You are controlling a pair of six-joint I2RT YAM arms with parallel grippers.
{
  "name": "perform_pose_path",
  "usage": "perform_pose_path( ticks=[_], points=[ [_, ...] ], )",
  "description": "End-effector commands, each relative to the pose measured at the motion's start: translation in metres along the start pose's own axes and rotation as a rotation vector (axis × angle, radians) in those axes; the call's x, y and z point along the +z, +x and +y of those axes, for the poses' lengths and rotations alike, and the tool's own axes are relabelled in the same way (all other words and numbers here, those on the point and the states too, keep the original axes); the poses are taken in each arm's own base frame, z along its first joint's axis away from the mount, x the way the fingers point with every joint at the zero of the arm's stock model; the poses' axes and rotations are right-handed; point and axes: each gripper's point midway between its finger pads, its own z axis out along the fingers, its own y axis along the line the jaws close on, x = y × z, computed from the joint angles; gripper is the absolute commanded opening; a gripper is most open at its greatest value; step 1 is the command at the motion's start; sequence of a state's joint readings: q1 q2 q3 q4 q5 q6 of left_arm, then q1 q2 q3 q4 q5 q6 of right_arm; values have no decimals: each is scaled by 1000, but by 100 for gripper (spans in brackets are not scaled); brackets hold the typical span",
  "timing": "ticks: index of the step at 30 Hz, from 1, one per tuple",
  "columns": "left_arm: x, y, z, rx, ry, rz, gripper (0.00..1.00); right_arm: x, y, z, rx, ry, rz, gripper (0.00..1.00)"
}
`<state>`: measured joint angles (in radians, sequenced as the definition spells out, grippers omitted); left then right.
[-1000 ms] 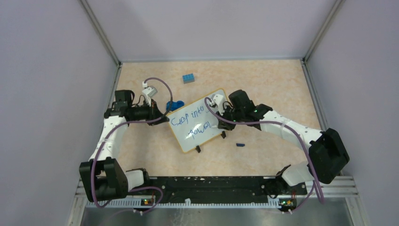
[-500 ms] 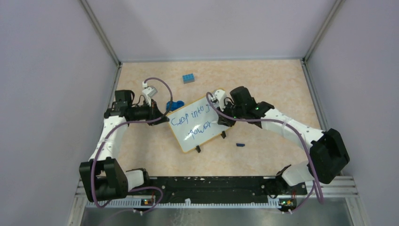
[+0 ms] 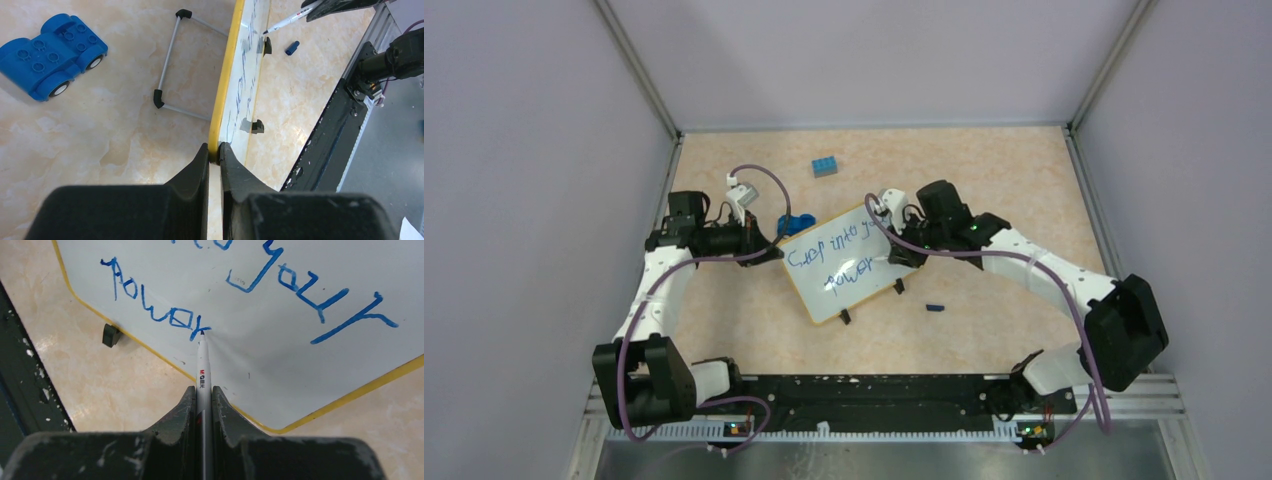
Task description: Write a sentence on the whiteboard
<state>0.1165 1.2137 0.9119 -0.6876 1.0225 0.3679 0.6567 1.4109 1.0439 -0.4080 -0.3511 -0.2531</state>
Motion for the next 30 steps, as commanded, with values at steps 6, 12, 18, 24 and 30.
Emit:
perform_pose_path(
  ticks=[6,12,18,24,30],
  points=[
    [2,8,7,20,-29,27,1,-46,-52,26,-83,-117,-134,0],
    [1,8,4,27,-25,21,1,-44,-36,15,-83,-47,-95,0],
    [1,8,2,35,-26,18,0,-28,-14,-2,-70,31,-38,0],
    [1,8,4,33,-27,20,0,-16,-2,-13,-67,66,1,0],
    [2,9,5,31,-28,23,0,-8,0,-19,-66,82,10,0]
  ],
)
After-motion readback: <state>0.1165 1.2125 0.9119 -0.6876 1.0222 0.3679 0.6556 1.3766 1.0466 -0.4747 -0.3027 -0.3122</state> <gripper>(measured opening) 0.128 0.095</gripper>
